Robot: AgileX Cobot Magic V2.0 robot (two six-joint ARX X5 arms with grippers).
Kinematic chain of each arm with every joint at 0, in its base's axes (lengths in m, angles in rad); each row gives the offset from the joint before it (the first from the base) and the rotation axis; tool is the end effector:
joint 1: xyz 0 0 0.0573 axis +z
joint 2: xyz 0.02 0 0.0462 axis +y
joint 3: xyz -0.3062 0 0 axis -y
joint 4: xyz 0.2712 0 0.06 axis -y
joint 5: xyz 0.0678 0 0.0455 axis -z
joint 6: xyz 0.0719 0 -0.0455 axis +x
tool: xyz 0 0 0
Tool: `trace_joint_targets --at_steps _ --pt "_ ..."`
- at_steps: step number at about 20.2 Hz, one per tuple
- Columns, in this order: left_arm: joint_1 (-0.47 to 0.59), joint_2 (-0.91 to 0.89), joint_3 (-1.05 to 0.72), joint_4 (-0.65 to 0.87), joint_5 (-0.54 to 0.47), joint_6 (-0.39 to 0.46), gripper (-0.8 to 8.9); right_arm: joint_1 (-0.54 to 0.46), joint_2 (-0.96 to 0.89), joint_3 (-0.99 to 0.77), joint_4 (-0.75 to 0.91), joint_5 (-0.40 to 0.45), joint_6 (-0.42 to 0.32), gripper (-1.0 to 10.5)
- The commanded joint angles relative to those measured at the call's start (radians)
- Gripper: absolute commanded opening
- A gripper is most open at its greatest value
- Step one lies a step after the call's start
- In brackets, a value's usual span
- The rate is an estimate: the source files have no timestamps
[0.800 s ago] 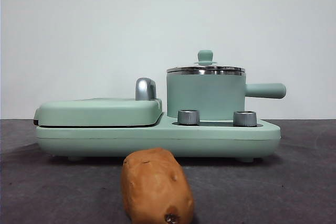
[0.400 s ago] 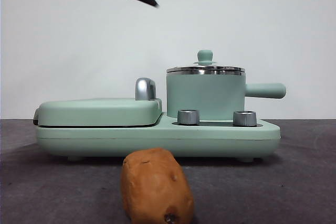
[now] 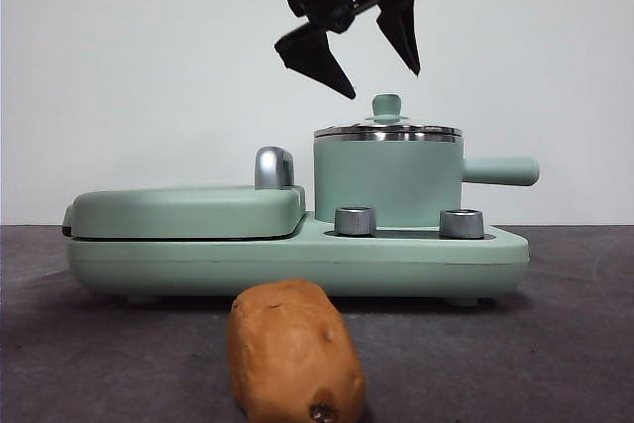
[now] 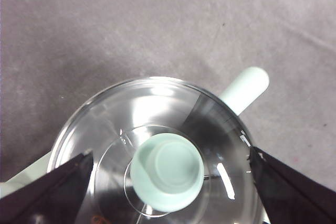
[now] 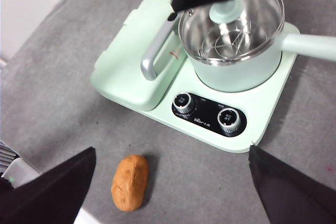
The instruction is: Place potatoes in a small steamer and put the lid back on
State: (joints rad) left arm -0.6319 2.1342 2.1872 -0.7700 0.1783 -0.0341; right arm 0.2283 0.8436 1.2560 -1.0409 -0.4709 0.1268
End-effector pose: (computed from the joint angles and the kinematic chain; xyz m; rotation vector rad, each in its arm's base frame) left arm 0.4408 -0.3385 0.3456 0.1347 0.7302 -0.7618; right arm 0.1363 0.0652 0.4184 0.1951 0.6789 0.6349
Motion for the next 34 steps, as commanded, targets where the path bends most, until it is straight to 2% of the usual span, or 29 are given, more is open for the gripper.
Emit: trace_joint_targets --at_steps 1,2,8,10,15,20,23,31,34 --pt "-0.023 0.049 0.036 0.010 -0.018 0.051 4.31 0.003 -0.005 0.019 0.006 0.001 -0.011 4.7" --pt "-0.029 0.059 0.036 0.016 -0.038 0.057 3.99 0.003 -0.010 0.019 0.003 0.001 -0.011 4.7" --pt "-0.037 0.066 0.036 0.034 -0.058 0.071 3.85 0.005 -0.011 0.019 -0.011 0.000 -0.011 4.7" --pt "-0.039 0.066 0.036 0.030 -0.059 0.076 2.95 0.005 -0.011 0.019 -0.011 0.000 -0.011 4.7" --pt "-0.049 0.066 0.036 0.002 -0.059 0.079 1.85 0.005 -0.011 0.019 -0.011 0.000 -0.011 4.7" --pt "-0.052 0.066 0.036 0.003 -0.079 0.079 0.05 0.005 -0.011 0.019 -0.011 0.000 -0.011 4.7" --pt "-0.052 0.066 0.054 0.002 -0.126 0.078 0.05 0.004 -0.011 0.019 -0.013 0.000 -0.011 4.7" --pt "-0.050 0.061 0.235 -0.126 -0.129 0.063 0.05 0.004 -0.011 0.019 -0.016 0.000 -0.010 4.7" --pt "-0.049 0.042 0.247 -0.129 -0.129 0.045 0.05 0.004 -0.010 0.019 -0.015 0.000 -0.009 4.7"
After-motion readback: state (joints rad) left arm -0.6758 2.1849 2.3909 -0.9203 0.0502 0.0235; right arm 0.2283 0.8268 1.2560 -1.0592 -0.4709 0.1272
